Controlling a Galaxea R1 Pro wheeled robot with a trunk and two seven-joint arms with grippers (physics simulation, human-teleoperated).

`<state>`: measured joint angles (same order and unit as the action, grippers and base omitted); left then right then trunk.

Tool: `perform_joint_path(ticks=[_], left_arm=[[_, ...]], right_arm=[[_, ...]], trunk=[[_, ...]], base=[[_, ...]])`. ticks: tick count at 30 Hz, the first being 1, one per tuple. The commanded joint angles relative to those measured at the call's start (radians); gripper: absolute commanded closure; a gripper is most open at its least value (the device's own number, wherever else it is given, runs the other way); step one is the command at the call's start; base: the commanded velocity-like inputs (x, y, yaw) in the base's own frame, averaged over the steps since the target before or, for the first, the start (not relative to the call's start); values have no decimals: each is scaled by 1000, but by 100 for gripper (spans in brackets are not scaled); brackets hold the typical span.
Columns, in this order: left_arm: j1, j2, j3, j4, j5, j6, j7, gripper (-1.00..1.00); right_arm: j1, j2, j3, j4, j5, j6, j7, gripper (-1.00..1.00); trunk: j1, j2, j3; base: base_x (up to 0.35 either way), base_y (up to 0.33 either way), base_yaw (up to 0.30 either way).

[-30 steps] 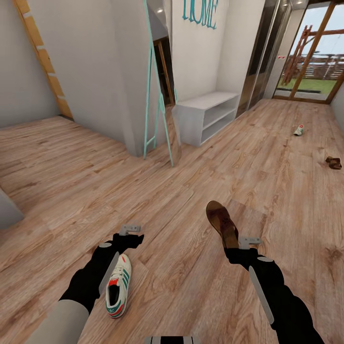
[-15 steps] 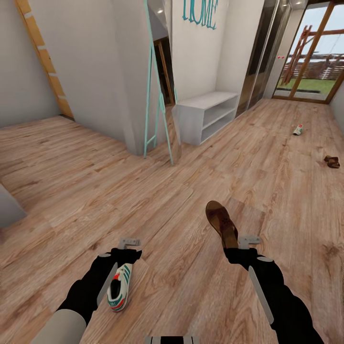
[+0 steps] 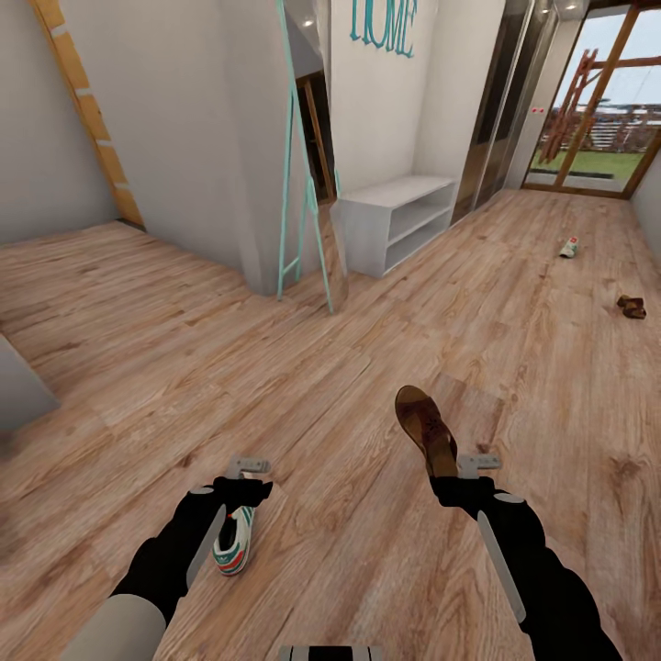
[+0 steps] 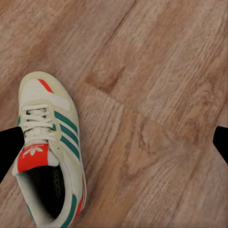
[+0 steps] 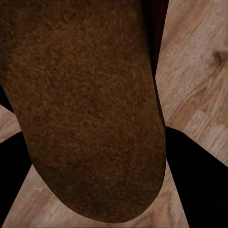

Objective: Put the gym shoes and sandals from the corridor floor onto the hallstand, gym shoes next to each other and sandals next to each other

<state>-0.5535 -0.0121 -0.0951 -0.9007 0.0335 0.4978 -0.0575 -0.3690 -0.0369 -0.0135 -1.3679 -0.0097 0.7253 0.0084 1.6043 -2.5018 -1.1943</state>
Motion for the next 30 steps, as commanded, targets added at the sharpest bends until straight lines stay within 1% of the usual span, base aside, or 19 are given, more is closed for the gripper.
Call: perform_joint_path(ticks=[1, 4, 7, 9, 11, 12, 13, 14, 17, 18, 22, 30], left_arm=[[0, 0, 0, -1, 3, 5, -1, -100], [0, 0, 0, 0, 4, -18, -2, -100], [1, 1, 1, 7, 5, -68, -1, -100], [1, 1, 2, 25, 6, -100, -1, -100], [1, 1, 9, 60, 6, -157, -1, -100], [1, 1, 13, 66, 6, -170, -1, -100], [1, 1, 25, 77, 6, -197, -1, -100], [1, 1, 68, 107, 6, -266, -1, -100], [1, 1, 130, 148, 5, -343, -1, -100], [1, 1, 145, 160, 5, -367, -1, -100], [1, 1, 159, 185, 3, -401, -1, -100], [1, 2, 162, 205, 3, -417, 0, -100]], right_arm=[[0, 0, 0, -1, -1, 5, 1, 100], [-1, 0, -1, -2, -1, 5, 0, 100], [0, 0, -2, -2, -1, 6, 0, 100], [0, 0, -2, -2, -1, 5, 0, 100], [0, -1, -2, -2, -1, 5, 1, 100], [0, -1, -2, -2, -1, 5, 1, 100], [0, -1, -3, -2, -1, 5, 0, 100], [0, -1, -3, -2, -1, 6, 0, 100], [0, 0, -2, -2, -1, 5, 0, 100], [0, -1, -2, -2, -1, 5, 0, 100], [0, -1, -2, -2, -1, 5, 0, 100], [0, -1, -2, -2, 0, 5, 0, 100]], trunk=[[0, 0, -1], [0, 0, -1], [0, 0, -1], [0, 0, -1], [0, 0, -1], [0, 0, -1], [0, 0, -1], [0, 0, -1], [0, 0, -1], [0, 0, -1], [0, 0, -1], [0, 0, -1]], base=[[-11, 0, 0], [-5, 0, 32], [-1, 0, 197], [-1, 0, 254], [0, 0, 163], [0, 0, 81], [0, 0, 65], [0, 0, 21], [0, 0, 9], [0, 0, 2], [0, 0, 0], [0, 0, 0]])
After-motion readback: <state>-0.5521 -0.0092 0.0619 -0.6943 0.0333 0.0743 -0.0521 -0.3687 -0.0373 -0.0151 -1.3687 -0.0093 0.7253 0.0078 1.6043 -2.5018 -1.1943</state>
